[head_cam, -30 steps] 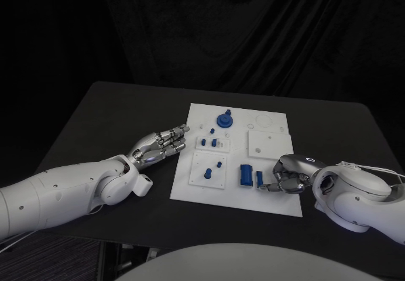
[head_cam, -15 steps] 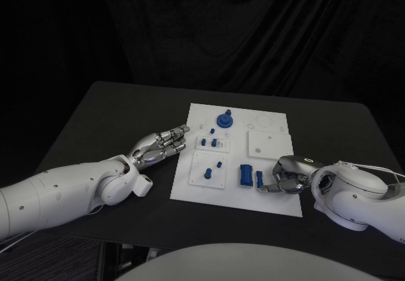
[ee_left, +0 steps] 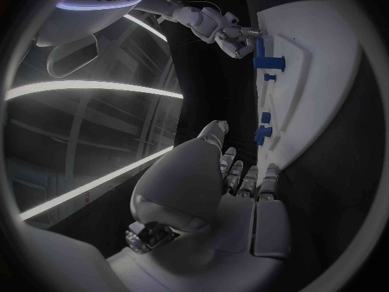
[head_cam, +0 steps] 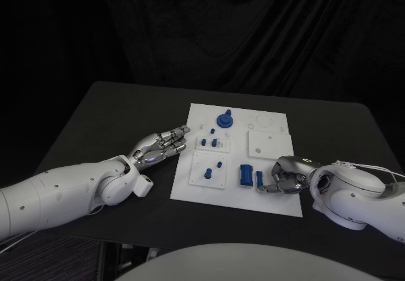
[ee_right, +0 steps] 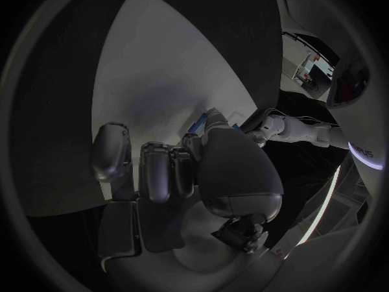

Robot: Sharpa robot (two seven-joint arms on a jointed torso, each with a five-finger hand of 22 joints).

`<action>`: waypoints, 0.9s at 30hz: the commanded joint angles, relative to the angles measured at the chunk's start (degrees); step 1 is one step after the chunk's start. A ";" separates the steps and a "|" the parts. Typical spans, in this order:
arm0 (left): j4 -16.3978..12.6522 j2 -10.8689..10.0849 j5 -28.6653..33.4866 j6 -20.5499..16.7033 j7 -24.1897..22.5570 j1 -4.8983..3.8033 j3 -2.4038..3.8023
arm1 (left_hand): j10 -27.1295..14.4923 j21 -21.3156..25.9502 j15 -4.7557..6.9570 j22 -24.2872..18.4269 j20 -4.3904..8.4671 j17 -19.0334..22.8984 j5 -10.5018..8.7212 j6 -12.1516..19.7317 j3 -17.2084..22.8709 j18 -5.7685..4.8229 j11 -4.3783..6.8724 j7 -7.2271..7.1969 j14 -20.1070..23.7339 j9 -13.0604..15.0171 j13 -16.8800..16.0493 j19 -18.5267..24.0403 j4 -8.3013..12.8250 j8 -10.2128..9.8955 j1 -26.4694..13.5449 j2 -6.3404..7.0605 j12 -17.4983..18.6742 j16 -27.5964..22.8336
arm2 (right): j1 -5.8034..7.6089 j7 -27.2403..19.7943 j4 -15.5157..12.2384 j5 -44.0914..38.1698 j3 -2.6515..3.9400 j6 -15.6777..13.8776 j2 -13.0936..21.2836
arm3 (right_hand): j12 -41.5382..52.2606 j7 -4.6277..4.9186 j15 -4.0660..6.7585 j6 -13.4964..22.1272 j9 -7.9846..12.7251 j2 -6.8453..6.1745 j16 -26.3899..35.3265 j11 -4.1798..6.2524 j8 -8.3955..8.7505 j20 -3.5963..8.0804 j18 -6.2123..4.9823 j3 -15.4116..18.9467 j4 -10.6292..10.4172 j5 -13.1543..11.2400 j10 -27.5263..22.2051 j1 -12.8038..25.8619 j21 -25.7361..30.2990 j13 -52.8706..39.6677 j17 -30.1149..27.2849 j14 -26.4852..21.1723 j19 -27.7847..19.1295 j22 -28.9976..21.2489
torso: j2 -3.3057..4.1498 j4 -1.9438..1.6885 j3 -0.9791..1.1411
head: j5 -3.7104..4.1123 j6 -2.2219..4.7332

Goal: Assemble the parts on the task board

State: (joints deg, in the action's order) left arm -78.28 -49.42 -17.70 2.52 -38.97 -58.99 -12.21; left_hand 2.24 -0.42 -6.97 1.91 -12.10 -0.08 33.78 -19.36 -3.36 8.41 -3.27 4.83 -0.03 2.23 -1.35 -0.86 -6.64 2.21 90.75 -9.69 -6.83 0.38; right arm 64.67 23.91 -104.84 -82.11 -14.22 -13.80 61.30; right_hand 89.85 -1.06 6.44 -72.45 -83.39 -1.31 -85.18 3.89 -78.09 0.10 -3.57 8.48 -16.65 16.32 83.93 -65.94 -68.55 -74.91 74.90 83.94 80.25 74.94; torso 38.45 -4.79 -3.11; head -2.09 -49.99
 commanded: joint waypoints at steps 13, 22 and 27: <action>-0.70 -0.48 0.18 -1.37 -4.00 0.17 0.03 | 0.03 -0.16 0.63 0.08 0.23 0.08 0.20 -1.10 0.51 1.13 -0.49 0.25 0.03 0.16 -0.04 0.17 0.48 0.43 0.25 -0.27 -0.63 -0.38 | 0.68 -5.77 -2.56 5.54 0.03 -8.98 3.88 | 0.15 0.08 0.30 6.46 4.41 -2.89 0.19 0.29 7.01 0.01 -1.08 0.58 -0.32 0.29 6.07 6.60 0.50 -15.09 5.77 3.00 0.41 8.88 | 0.04 0.02 0.01 | -0.14 -0.01; -3.00 -1.93 0.18 -5.66 -6.73 0.09 0.05 | 0.56 -0.12 2.74 -0.15 2.25 0.08 -0.30 -1.52 -1.19 1.25 -0.11 -1.09 0.03 0.10 -0.14 0.21 -6.03 0.30 -2.15 0.14 -1.62 -0.38 | 5.30 -18.42 -1.52 23.51 0.03 -21.42 5.70 | -1.80 1.58 -0.89 25.15 17.22 6.96 5.18 -1.18 28.94 -1.14 -2.65 3.85 0.05 -0.22 1.94 16.56 10.00 -11.67 -2.12 -0.61 -4.13 6.42 | -0.08 0.04 0.06 | 0.20 -0.01; -4.58 -2.64 0.18 -8.48 -8.61 -0.04 0.06 | 0.70 -0.05 4.60 -0.41 3.83 0.08 -1.16 -1.54 -2.45 1.46 0.72 -1.47 0.03 0.08 -0.17 0.32 -10.22 0.27 -3.07 0.37 -1.92 -0.38 | 6.67 -29.32 0.45 34.55 0.03 -26.39 4.62 | -12.72 5.08 -4.02 26.46 28.81 10.64 19.64 -4.30 40.82 -3.92 -5.86 7.06 0.16 -0.17 -15.68 15.54 34.93 3.36 -21.27 -12.62 -17.11 -0.65 | -0.64 0.02 0.06 | 0.16 -0.01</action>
State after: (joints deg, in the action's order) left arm -82.46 -52.11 -17.70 -2.48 -38.95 -58.92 -12.22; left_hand 3.02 -0.42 -2.43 1.52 -8.32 -0.05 32.56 -20.83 -5.76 9.32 -2.73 3.69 0.01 2.35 -1.47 -0.54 -16.61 2.45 87.92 -9.31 -8.38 0.38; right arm 71.22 4.91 -104.65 -58.80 -14.17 -33.17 66.01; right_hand 77.93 3.54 2.60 -45.91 -55.58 8.95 -66.61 -0.30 -38.26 -3.46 -8.80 15.29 -16.50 16.32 69.65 -50.23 -38.07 -71.22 55.20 72.06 65.18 74.16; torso 38.18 -4.76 -3.07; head -1.86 -49.99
